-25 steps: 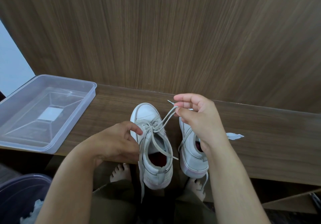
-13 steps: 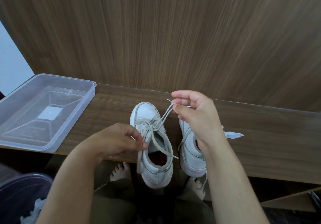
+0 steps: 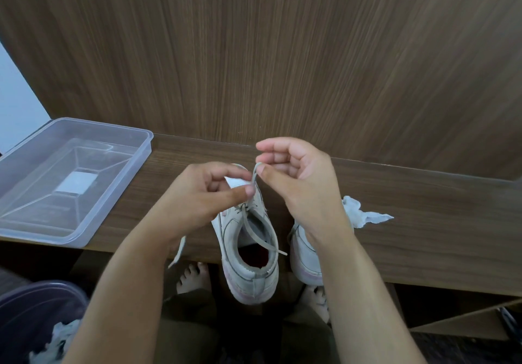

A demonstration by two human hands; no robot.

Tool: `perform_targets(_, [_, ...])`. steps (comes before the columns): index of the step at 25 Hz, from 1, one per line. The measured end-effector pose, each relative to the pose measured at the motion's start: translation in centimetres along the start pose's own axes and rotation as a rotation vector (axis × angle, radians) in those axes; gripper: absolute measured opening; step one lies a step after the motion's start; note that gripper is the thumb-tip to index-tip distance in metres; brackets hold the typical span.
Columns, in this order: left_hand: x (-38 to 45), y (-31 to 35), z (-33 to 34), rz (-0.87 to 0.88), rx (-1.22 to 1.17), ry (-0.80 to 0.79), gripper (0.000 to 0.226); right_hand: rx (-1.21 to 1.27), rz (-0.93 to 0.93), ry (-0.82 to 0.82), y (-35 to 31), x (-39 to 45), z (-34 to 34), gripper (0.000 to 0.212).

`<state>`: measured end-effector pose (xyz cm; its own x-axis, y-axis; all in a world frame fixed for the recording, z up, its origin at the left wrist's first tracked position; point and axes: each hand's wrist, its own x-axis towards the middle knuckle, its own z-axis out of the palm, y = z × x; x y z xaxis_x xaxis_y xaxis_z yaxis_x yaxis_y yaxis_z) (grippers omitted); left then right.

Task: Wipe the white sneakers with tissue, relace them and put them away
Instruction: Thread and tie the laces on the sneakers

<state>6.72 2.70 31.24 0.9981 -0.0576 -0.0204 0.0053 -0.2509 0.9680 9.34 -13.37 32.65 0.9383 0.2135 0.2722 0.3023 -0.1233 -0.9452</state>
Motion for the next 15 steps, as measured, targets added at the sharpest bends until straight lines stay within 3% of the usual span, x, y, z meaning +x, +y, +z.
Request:
perform_targets(3, [0.5,-0.2,0.4,0.047,-0.009,0.079,0.013,-0.011,-0.038,-0.038,0.2,-0.1,0.3,0.028])
perform_targets(7, [0.6,-0.6,0.3,0.033,-0.078,0.140,0.014,-0.098,0.142,-0.190,1.9,0.1,0.3,0.034])
perform_targets(9, [0.7,-0.7,0.5,0.019,-0.087,0.169,0.013,-0.141,0.179,-0.285,2.6,-0.1,0.8,0.019])
perform_targets(11, [0.7,-0.7,0.4,0.006,-0.074,0.187,0.009,-0.148,0.186,-0.280,2.9,-0.3,1.3,0.007])
perform_targets(15, [0.0,-0.3,-1.2,0.036,-0.093,0.269,0.015,0.031,0.355,-0.187,2.7,-0.4,1.3,0.019])
